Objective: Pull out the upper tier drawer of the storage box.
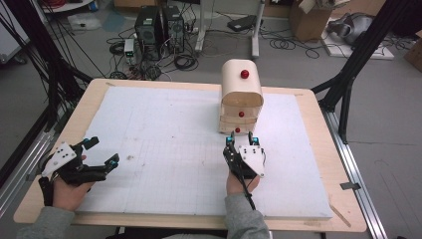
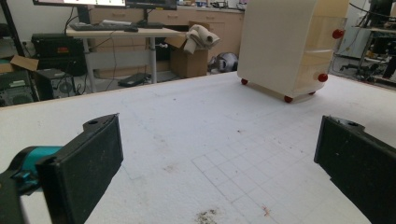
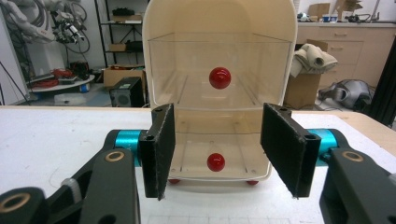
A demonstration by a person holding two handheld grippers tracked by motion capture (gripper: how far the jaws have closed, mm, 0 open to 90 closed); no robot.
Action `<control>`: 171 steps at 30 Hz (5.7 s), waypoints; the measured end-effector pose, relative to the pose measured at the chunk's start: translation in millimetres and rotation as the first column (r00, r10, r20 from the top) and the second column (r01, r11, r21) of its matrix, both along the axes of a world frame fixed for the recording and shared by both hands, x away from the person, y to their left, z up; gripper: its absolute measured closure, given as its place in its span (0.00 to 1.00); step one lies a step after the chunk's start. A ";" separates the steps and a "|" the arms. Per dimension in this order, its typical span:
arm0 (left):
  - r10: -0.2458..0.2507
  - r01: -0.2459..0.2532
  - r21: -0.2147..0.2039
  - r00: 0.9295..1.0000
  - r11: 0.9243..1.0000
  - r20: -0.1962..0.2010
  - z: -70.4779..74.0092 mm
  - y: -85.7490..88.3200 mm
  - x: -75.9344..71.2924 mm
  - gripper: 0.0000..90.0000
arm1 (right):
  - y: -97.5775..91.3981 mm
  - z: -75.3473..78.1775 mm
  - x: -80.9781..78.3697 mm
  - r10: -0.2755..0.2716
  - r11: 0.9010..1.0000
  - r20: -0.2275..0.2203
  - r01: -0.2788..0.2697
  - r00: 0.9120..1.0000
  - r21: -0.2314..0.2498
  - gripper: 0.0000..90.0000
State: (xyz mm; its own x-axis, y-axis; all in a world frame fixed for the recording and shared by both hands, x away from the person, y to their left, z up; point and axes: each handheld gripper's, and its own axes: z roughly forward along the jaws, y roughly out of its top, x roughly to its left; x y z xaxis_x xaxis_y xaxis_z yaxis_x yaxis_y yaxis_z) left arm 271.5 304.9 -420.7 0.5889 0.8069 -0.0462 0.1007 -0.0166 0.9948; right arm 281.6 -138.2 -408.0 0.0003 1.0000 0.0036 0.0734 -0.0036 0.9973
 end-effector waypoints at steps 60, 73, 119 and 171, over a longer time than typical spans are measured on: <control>0.034 -0.034 -0.020 0.999 0.999 0.001 2.5 9.4 1.1 0.02 | -2.2 9.9 51.0 -0.004 1.000 -0.004 0.004 1.000 -0.006 0.52; 0.031 -0.031 -0.017 1.000 0.999 -0.004 1.8 9.2 1.5 0.02 | -3.2 9.1 63.6 -0.013 1.000 -0.012 0.013 1.000 0.000 0.52; 0.023 -0.023 -0.018 1.000 1.000 -0.010 1.6 8.2 2.0 0.02 | -3.3 9.3 62.8 -0.006 0.999 -0.013 0.006 1.000 -0.032 0.82; 0.022 -0.022 -0.009 1.000 1.000 0.003 2.7 4.4 0.0 0.02 | -11.4 11.7 13.5 0.065 0.997 -0.022 -0.064 0.998 0.030 0.00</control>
State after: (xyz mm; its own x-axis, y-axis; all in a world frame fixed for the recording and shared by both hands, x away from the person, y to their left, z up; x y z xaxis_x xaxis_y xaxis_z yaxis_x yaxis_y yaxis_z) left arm 271.5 309.3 -418.0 0.5709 0.8194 -0.0519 0.0975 -0.0050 0.9952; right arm 295.1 -149.6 -396.3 -0.0637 0.9974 0.0337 0.0971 -0.0274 0.9949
